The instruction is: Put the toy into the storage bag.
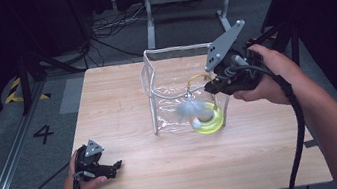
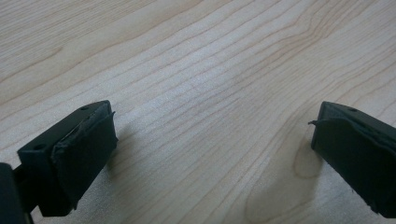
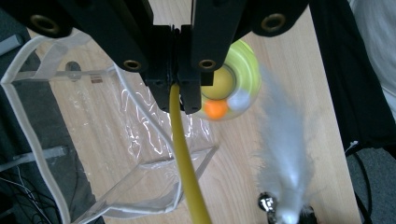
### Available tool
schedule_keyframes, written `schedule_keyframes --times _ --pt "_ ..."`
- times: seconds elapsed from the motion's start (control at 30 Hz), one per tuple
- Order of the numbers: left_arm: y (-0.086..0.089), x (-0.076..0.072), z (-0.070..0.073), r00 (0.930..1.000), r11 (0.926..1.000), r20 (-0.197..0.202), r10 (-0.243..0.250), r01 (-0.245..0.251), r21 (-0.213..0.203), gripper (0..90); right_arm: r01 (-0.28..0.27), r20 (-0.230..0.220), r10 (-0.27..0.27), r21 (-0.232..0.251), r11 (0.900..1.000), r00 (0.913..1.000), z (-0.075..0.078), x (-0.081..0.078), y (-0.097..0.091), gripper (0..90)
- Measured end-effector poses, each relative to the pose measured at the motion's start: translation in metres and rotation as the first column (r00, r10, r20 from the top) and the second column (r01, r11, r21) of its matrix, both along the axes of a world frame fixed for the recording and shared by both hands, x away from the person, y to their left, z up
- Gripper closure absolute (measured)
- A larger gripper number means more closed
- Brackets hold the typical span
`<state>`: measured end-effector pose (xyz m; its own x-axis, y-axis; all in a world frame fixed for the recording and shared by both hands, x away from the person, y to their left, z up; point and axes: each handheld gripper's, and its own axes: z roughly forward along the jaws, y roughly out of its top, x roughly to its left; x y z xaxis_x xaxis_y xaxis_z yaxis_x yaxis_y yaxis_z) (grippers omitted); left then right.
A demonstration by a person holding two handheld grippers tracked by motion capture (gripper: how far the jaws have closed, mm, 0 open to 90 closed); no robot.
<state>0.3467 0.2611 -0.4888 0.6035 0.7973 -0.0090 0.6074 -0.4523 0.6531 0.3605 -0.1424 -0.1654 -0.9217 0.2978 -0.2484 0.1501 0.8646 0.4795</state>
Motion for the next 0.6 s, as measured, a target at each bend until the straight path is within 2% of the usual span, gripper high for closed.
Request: schedule_keyframes --times 0.17,0.37,0.6 --pt "0.0 0.0 0.0 1.0 1.0 -0.001 0.001 -0.001 -0.004 0.3 0.02 0.007 -0.02 0.004 0.9998 0.9998 0.012 0.009 0.001 88.4" --pt "0.0 0.0 0.0 1.0 1.0 0.0 0.002 -0.002 -0.002 0.3 0.037 0.008 -0.037 -0.041 0.9985 0.9993 0.025 0.028 0.008 88.3" --pt "0.0 0.0 0.0 1.0 1.0 -0.001 -0.001 0.001 -0.005 0.3 0.067 0.029 -0.066 -0.053 0.9963 0.9974 0.042 0.047 0.014 88.3"
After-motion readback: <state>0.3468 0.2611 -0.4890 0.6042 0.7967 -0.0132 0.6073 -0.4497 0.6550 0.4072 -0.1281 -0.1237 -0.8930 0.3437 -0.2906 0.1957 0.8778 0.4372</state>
